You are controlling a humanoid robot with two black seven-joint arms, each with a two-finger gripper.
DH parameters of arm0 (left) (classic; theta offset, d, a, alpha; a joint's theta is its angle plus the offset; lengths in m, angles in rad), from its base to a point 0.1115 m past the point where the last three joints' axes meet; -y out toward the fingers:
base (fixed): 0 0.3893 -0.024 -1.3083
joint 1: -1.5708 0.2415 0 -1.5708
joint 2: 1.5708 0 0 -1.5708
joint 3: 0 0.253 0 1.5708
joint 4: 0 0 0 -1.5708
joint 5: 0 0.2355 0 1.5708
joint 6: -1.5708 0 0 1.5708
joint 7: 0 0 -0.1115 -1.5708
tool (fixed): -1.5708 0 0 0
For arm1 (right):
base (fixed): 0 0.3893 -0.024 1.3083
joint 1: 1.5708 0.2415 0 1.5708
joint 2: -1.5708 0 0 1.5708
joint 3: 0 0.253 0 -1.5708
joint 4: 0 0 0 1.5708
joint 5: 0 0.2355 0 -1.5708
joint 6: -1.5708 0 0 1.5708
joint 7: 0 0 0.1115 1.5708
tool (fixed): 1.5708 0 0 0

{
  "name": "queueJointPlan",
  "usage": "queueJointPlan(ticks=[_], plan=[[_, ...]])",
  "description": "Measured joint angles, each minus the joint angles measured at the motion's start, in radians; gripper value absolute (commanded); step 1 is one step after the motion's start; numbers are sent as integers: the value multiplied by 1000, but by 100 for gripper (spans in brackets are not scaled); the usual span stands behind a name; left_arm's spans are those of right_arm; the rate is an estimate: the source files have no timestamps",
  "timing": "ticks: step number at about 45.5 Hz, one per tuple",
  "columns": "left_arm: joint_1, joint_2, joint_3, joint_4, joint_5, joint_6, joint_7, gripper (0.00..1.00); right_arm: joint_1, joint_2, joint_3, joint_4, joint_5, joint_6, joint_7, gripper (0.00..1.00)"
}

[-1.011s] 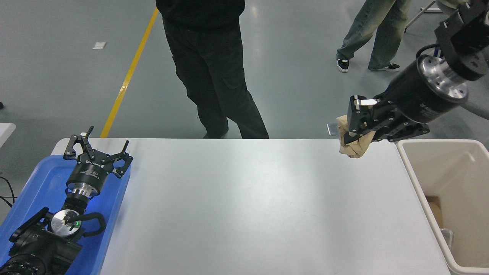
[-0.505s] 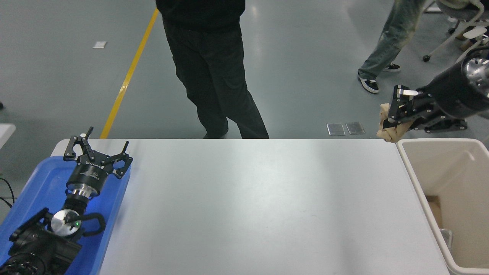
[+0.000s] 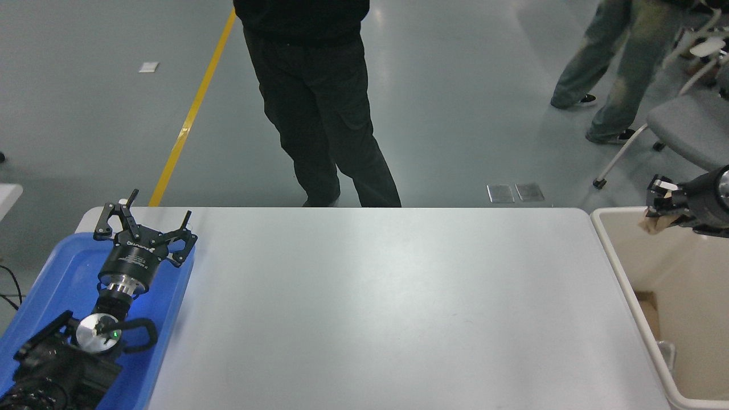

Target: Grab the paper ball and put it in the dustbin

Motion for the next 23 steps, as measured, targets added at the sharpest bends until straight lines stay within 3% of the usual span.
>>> queueJointPlan(ticks=[12, 23], plan=[[0, 0, 0, 0, 0, 0, 0, 99, -391, 6, 195, -281, 65, -173, 0, 0], [0, 0, 0, 0, 0, 0, -1, 99, -673, 79, 394, -587, 77, -243, 0, 0]])
